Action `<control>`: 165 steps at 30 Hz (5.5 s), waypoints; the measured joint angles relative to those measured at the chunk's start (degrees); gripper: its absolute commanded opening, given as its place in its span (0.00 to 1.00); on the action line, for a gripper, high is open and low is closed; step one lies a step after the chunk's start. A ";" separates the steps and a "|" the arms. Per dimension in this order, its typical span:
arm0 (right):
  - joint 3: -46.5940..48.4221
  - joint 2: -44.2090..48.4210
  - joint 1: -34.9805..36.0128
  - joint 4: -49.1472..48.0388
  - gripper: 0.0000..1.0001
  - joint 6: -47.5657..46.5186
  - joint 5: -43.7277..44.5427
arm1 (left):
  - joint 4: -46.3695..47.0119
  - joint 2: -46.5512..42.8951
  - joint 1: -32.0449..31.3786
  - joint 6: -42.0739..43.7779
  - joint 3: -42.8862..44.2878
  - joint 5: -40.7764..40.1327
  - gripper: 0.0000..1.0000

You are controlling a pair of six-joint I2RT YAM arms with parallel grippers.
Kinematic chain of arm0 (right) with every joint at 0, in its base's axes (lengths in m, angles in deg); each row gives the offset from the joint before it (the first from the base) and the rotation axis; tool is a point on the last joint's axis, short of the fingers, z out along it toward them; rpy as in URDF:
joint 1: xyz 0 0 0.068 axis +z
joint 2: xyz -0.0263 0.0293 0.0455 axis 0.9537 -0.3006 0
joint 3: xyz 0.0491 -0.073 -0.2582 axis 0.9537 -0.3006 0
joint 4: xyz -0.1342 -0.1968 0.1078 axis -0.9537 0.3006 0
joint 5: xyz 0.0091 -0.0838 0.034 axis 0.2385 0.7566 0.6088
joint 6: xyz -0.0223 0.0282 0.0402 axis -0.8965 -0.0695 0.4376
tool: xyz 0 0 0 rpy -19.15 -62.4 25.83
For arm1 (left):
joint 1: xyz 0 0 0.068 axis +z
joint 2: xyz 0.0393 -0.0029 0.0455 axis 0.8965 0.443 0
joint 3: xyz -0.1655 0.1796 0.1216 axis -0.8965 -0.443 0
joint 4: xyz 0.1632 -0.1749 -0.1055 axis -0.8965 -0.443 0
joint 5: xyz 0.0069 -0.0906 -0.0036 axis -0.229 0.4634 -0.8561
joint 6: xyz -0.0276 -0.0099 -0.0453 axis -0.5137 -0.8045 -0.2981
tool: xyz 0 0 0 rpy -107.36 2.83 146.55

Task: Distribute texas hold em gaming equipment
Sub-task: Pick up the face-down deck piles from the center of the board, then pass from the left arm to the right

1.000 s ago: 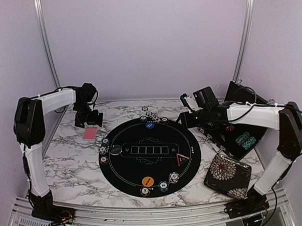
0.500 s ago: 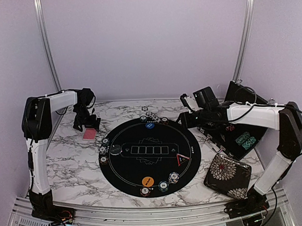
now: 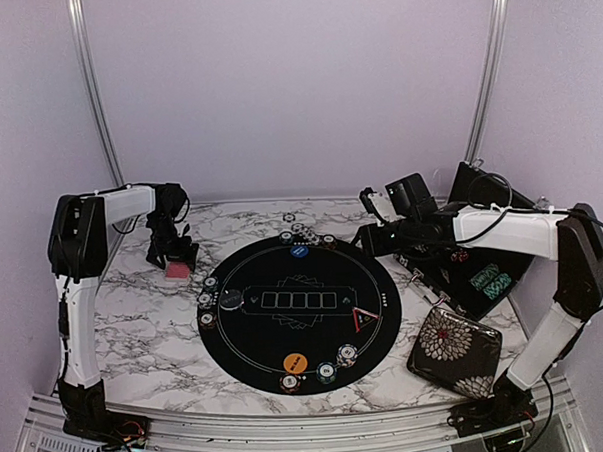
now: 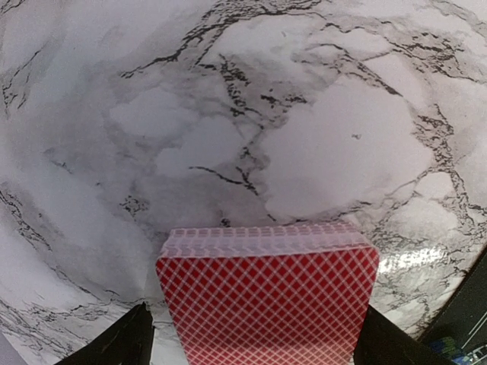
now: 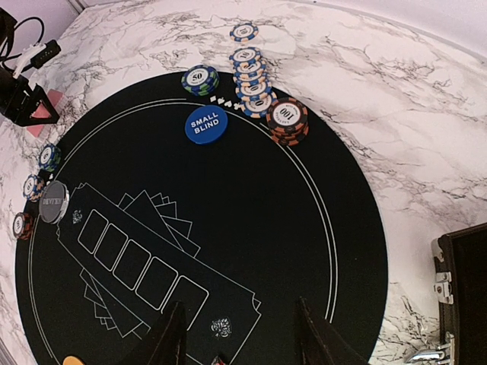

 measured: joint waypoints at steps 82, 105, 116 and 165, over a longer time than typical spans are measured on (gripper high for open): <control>2.12 -3.58 2.45 -1.77 0.45 7.74 -11.43 | -2.67 -15.63 -5.46 -3.58 -15.45 -0.48 0.54; 2.16 -8.00 3.08 -6.75 0.46 14.69 -23.04 | -3.41 -24.39 -20.79 -7.87 -20.46 1.95 0.54; 1.73 -12.63 3.32 -14.95 0.52 20.76 -32.09 | -5.97 -23.65 -30.05 -8.59 -14.51 2.49 0.54; -2.84 -26.97 9.29 -55.36 0.69 52.52 -52.06 | -9.53 -15.28 -41.24 -7.43 -1.62 5.53 0.53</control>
